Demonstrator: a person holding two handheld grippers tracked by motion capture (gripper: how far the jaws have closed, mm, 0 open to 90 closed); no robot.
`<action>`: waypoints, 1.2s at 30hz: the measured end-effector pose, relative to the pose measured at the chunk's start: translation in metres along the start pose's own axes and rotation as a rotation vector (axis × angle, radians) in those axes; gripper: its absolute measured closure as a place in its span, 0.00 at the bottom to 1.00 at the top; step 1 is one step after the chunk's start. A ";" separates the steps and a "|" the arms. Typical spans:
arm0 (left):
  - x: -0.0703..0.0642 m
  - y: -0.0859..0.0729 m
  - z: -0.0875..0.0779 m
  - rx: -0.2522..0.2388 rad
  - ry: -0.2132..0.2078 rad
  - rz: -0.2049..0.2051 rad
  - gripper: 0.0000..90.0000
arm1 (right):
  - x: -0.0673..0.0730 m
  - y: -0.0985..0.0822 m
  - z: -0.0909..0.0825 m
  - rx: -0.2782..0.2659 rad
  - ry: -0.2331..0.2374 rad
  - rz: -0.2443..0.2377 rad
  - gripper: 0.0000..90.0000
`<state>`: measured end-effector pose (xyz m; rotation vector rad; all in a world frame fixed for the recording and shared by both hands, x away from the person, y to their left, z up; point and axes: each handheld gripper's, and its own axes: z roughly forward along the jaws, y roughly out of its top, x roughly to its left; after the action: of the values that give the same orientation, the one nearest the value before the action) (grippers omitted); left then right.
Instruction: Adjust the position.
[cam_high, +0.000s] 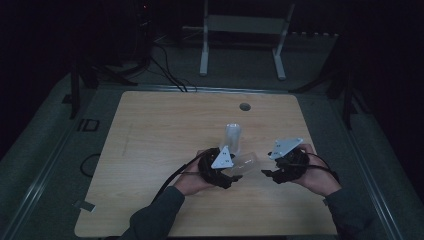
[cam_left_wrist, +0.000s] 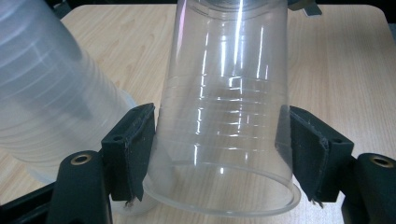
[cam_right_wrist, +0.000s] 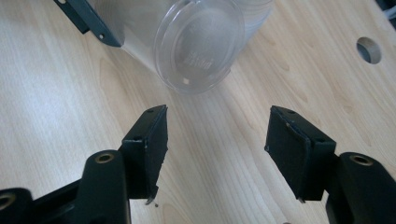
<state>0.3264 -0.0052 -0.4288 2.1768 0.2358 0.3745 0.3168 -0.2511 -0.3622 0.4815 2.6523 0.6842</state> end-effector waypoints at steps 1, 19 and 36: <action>0.000 0.000 0.000 0.003 -0.002 0.005 0.33 | 0.000 0.001 0.000 0.008 0.006 -0.004 0.43; -0.007 -0.002 0.006 0.071 -0.012 0.077 0.33 | 0.001 0.013 0.011 0.134 0.074 -0.090 0.43; -0.014 -0.002 0.010 0.102 -0.027 0.118 0.33 | 0.007 0.024 0.018 0.222 0.138 -0.168 0.41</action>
<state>0.3164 -0.0156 -0.4381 2.3008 0.1137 0.4062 0.3239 -0.2219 -0.3664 0.2724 2.8741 0.3866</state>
